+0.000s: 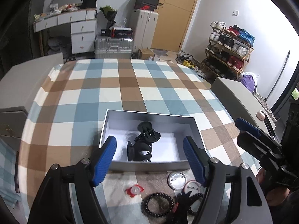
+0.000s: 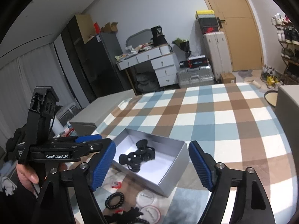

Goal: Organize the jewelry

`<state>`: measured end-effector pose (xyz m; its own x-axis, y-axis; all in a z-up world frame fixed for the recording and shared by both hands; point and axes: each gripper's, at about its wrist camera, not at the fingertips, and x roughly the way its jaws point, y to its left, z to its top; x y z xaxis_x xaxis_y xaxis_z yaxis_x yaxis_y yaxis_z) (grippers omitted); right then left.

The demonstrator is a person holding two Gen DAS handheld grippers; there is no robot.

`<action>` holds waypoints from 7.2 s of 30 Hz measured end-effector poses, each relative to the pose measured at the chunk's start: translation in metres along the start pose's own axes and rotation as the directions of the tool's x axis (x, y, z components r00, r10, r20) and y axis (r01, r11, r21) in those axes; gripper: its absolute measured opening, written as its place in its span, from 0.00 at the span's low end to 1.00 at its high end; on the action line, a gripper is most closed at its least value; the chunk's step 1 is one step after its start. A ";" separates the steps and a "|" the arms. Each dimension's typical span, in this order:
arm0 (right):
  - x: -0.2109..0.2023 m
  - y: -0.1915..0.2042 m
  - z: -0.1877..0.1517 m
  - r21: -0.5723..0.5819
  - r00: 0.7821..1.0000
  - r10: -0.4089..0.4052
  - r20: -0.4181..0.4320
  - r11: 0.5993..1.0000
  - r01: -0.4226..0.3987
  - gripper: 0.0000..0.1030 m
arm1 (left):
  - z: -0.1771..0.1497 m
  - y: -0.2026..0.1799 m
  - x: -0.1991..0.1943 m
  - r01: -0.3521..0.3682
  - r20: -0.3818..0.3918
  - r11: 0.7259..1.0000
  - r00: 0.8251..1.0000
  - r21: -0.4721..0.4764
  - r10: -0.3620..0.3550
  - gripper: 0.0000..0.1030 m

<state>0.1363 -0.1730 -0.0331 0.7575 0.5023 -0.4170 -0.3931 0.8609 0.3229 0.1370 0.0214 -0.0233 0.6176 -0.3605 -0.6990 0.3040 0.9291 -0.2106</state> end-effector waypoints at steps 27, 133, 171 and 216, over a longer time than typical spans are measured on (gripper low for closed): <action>-0.062 0.039 -0.037 -0.132 0.982 -0.144 0.125 0.978 0.160 1.00 | -0.060 -0.003 -0.045 -0.139 0.124 0.987 0.981 -0.079 0.148 0.84; 0.077 0.099 -0.095 -0.495 0.791 -0.168 -0.589 0.848 -0.188 0.30 | -0.113 0.053 -0.029 0.020 -0.020 0.993 1.000 -0.120 -0.023 0.11; 0.030 0.056 -0.045 -0.124 0.912 0.150 -0.383 0.969 -0.212 0.17 | -0.086 0.024 -0.036 0.025 0.032 0.996 0.999 -0.080 -0.022 0.11; 0.078 -0.022 0.010 0.015 0.988 0.053 -0.143 0.999 -0.051 0.18 | 0.004 -0.015 0.071 0.192 -0.028 0.981 0.981 0.028 -0.191 0.11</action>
<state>0.2090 -0.1537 -0.0646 0.6532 0.5534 -0.5168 -0.4233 0.8328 0.3568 0.1792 -0.0187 -0.0665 0.5273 -0.5291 -0.6648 0.4373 0.8399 -0.3216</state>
